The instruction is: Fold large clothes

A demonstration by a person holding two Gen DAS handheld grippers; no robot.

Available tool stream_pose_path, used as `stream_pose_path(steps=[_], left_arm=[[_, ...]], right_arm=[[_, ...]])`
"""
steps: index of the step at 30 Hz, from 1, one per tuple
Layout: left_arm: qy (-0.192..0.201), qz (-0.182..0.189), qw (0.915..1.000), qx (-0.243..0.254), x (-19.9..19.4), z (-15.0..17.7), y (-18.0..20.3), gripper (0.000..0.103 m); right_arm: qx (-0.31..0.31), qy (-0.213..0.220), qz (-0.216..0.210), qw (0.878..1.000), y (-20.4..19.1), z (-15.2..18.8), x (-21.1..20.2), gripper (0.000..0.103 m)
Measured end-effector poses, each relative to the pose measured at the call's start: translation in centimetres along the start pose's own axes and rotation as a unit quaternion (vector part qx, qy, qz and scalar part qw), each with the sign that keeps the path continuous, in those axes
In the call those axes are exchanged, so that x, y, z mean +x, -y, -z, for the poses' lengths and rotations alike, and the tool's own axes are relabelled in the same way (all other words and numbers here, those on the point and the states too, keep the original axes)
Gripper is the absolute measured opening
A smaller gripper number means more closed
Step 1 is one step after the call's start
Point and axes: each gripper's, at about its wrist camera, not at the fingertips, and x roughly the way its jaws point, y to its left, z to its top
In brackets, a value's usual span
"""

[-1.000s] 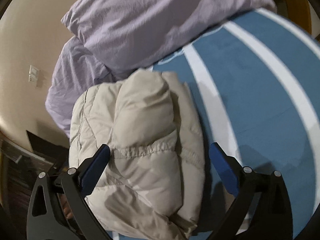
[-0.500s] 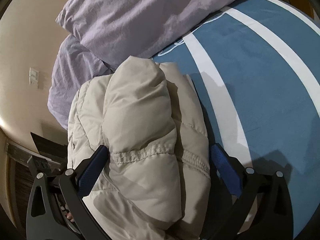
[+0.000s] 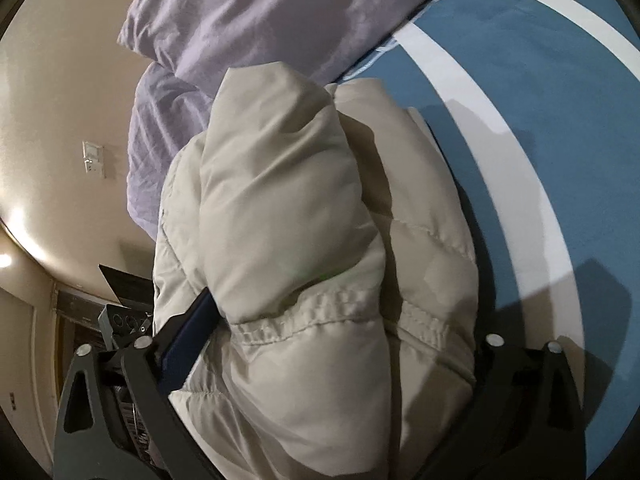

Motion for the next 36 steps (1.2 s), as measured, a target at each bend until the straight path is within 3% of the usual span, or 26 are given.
stream_pose_path(steps=[6,13,21,24,26,30,36], left_arm=[[0.012,0.006,0.9999,0.002,-1.1,-1.0,-0.4,0.077],[0.04,-0.028,0.9988,-0.003,-4.2,-4.1,-2.5,0.074],[0.08,-0.086,0.9931,-0.005,-7.0,-8.2,-5.8,0.074],[0.081,-0.1,0.9916,-0.01,-6.6,-8.6,-7.4,0.079],[0.087,-0.103,0.9908,-0.005,-6.8,-8.4,-7.5,0.084],[0.107,-0.152,0.9816,0.043,-7.7,-8.0,-6.2,0.087],[0.148,-0.199,0.9665,0.066,-8.8,-8.2,-4.3,0.092]], right_arm=[[-0.01,0.007,-0.035,0.999,-1.2,-0.2,0.3,0.071],[-0.03,-0.007,-0.051,0.998,-4.9,-0.6,4.2,0.064],[-0.062,-0.003,-0.059,0.996,-8.9,-0.5,9.4,0.064],[-0.051,0.002,-0.045,0.998,-8.2,-0.2,10.6,0.074],[-0.049,0.001,-0.04,0.998,-8.2,-0.1,10.5,0.079],[-0.053,0.003,-0.019,0.998,-8.5,-0.6,8.7,0.081],[-0.106,0.085,0.08,0.987,-10.8,-1.6,4.4,0.084]])
